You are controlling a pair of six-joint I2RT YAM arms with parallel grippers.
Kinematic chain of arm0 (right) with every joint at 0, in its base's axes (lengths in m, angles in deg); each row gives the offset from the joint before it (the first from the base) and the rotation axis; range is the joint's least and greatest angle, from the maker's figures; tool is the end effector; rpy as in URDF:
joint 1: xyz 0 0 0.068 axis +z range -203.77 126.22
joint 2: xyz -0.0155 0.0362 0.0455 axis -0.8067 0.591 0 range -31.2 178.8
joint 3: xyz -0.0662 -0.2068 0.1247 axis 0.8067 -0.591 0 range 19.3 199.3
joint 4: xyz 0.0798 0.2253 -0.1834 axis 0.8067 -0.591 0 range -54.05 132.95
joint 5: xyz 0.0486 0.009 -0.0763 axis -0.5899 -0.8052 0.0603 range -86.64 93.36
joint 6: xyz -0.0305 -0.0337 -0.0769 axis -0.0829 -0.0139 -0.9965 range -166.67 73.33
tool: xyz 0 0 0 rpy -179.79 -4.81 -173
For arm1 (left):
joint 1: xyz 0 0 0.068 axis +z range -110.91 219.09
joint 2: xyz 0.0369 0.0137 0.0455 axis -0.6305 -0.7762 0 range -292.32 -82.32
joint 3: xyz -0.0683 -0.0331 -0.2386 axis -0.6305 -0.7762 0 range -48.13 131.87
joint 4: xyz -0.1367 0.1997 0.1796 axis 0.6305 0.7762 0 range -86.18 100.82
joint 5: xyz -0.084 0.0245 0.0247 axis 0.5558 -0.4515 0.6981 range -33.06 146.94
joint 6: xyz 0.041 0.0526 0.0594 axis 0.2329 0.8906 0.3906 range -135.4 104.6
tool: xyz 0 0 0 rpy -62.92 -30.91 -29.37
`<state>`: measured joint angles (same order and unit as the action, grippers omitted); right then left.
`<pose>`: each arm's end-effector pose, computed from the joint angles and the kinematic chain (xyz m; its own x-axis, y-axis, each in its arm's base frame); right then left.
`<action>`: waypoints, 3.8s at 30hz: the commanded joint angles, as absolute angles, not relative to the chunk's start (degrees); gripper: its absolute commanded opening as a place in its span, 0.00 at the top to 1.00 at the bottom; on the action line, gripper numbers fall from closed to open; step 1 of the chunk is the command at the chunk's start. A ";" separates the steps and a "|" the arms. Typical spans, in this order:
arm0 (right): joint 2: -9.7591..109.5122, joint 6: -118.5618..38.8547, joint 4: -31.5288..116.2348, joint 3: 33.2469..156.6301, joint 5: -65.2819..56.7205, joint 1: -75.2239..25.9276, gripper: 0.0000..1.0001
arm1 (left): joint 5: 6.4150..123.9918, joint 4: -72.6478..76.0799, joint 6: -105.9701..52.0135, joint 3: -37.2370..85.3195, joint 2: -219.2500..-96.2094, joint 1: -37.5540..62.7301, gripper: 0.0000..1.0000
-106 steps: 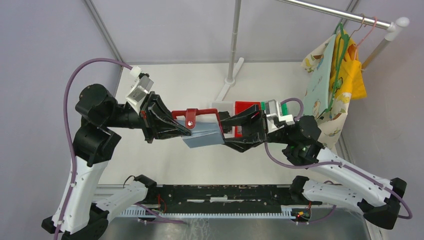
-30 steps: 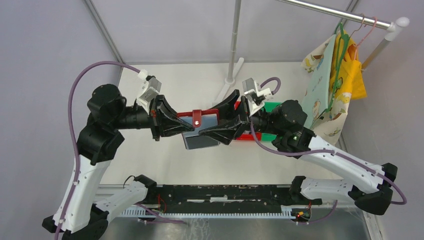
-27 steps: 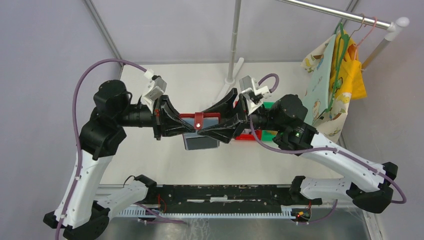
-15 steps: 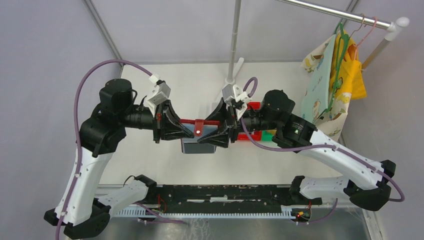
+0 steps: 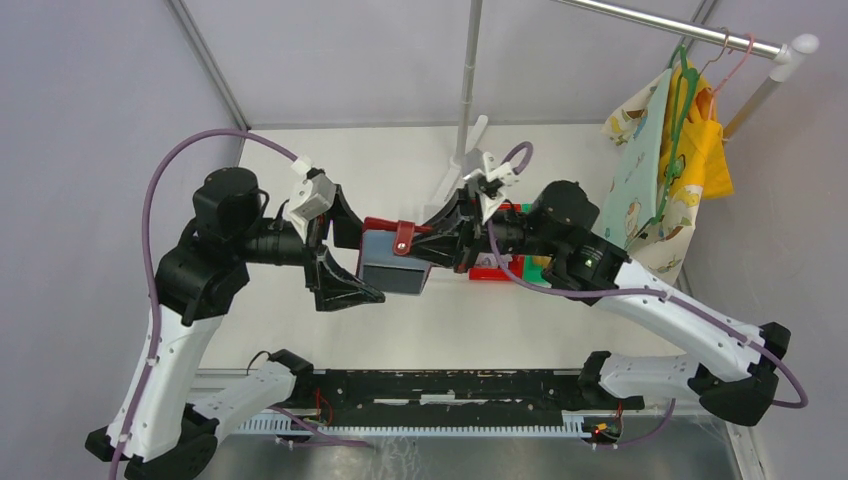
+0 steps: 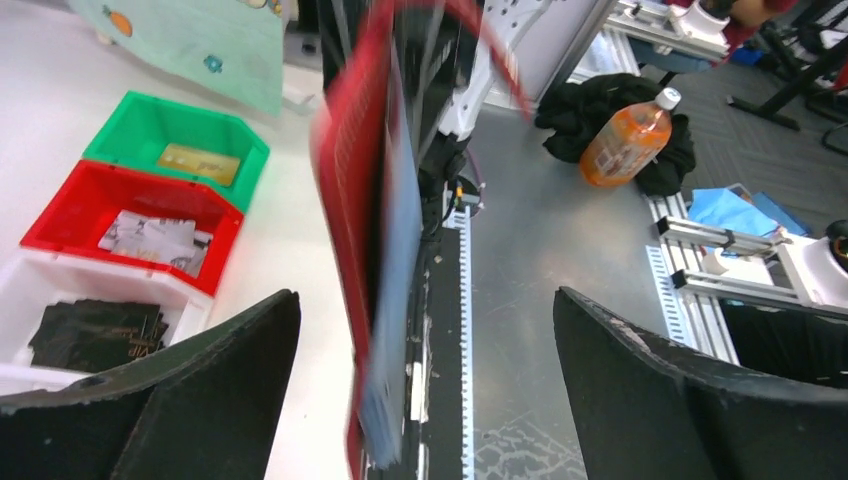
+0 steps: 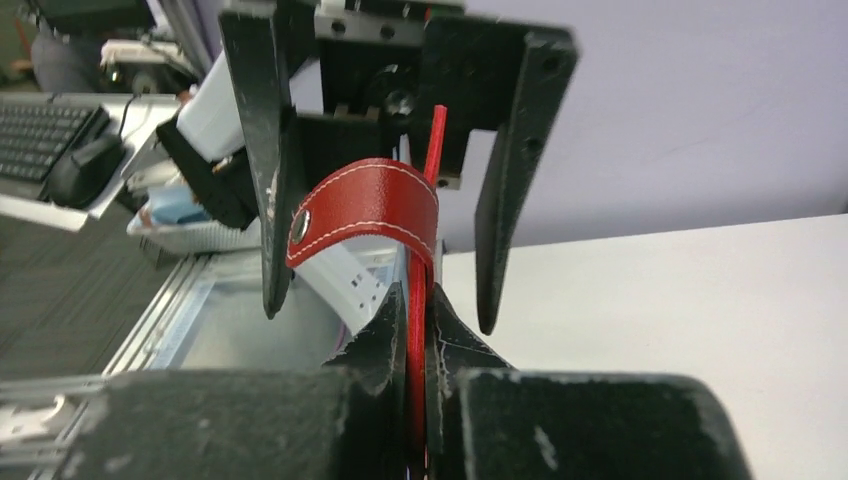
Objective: Take the credit cards out of the card holder
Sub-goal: Open the card holder, then remove the credit card from the card holder.
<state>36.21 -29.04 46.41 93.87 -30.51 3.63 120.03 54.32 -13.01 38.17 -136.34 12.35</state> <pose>0.1472 0.3126 0.4569 -0.2066 0.1437 -0.9678 -0.9780 -0.0606 0.1997 0.1411 -0.1506 0.4781 -0.2390 0.1415 -0.9607 0.9709 0.0173 -0.2390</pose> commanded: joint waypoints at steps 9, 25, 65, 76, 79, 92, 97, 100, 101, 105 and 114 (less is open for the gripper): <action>28.95 -2.49 94.65 76.61 -15.45 2.56 1.00 | 116.65 26.61 -35.82 24.11 -128.11 12.37 0.17; 34.27 -0.13 107.99 71.57 -8.63 5.29 0.98 | 115.85 18.15 -44.24 23.79 -128.97 12.32 0.72; 24.80 -29.68 58.09 81.87 -12.88 4.13 0.53 | 113.53 63.33 -3.94 48.62 -142.10 12.36 0.98; 26.36 -27.67 63.67 82.37 -15.67 4.07 1.00 | 114.04 63.85 -3.91 47.59 -141.97 12.35 0.66; 26.01 -22.33 73.65 78.51 -14.49 4.14 1.00 | 112.61 55.93 -10.52 43.24 -139.73 12.34 0.27; 25.47 -9.96 94.44 69.93 -9.67 4.10 1.00 | 109.11 24.81 -35.65 27.40 -129.46 12.37 0.40; 26.78 -6.96 99.11 68.73 -10.43 4.19 1.00 | 108.47 22.82 -37.86 26.35 -128.73 12.36 0.51; 27.27 -6.09 100.74 67.87 -10.87 4.20 1.00 | 107.36 22.76 -37.90 27.15 -128.73 12.36 0.53; 27.37 -5.96 100.84 67.67 -10.93 4.21 1.00 | 107.26 22.55 -38.09 27.50 -128.67 12.29 0.53; 27.80 -5.16 101.15 67.23 -10.85 4.38 1.00 | 108.27 20.34 -39.48 28.04 -128.84 12.37 0.32; 27.56 -5.44 101.75 67.20 -11.49 5.38 1.00 | 110.60 16.62 -42.39 28.77 -130.53 12.29 0.51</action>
<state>28.56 -6.13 96.51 66.53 -11.03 4.97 108.73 20.81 -39.15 26.61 -129.50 12.61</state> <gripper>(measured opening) 0.039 0.564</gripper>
